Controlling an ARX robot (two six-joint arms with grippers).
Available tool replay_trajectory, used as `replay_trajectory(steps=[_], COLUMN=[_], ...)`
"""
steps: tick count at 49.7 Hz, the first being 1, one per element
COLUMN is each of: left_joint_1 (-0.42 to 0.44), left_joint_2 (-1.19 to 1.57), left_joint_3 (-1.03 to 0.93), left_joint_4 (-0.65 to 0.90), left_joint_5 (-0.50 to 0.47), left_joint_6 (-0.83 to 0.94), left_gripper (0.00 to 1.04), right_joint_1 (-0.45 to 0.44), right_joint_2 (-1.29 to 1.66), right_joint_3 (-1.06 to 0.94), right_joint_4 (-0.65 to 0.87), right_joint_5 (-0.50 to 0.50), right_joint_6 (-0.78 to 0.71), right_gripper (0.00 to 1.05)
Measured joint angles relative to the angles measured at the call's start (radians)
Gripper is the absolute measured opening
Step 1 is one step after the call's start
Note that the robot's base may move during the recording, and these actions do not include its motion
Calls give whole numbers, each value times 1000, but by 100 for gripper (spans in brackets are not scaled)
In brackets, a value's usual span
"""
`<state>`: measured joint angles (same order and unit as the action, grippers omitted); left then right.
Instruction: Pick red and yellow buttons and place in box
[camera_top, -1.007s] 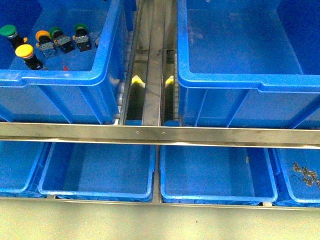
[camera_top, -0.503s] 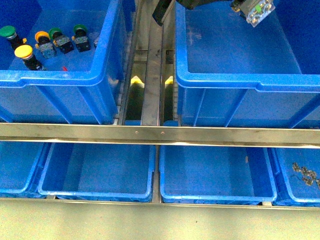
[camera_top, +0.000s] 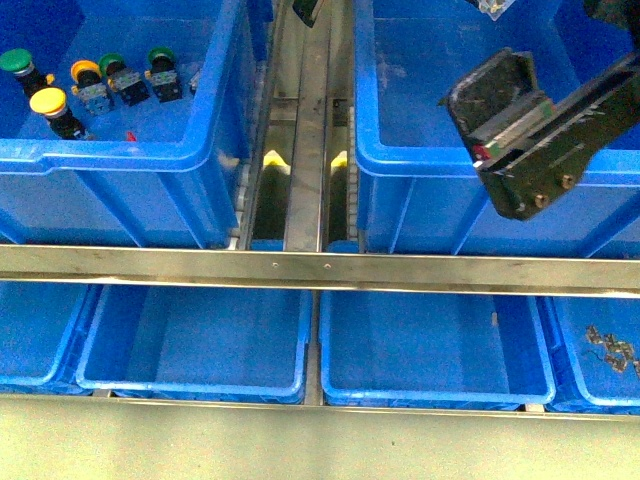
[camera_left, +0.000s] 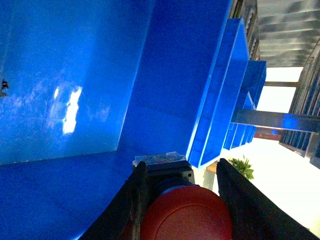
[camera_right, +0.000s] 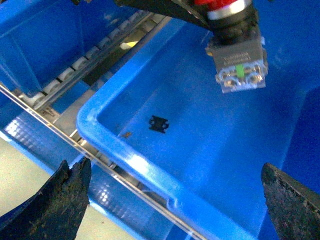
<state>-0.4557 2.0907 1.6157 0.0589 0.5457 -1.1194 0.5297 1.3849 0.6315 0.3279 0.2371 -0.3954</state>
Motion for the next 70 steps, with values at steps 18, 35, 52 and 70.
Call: replay_trajectory(steps=[18,35,52,70], left_joint_1=[-8,-41,-43,-44], left_joint_2=[0,0,0,0], left_joint_3=[16,16,16,16], left_joint_4=[8,4,3,-2], left_joint_5=[9,8,-11,-19], left_joint_6=[-31,-40,-61,-72], left_gripper=[34,34,34,34], right_joint_1=[-63,-75,-107,-120], right_joint_2=[164,274,303,308], right_joint_3=[144,192,224,222], right_joint_4=[132,239,247,259], right_joint_5=[71,96,53,55], right_joint_6=[-216,-232,-285,-317], right_gripper=[98,98,88,43])
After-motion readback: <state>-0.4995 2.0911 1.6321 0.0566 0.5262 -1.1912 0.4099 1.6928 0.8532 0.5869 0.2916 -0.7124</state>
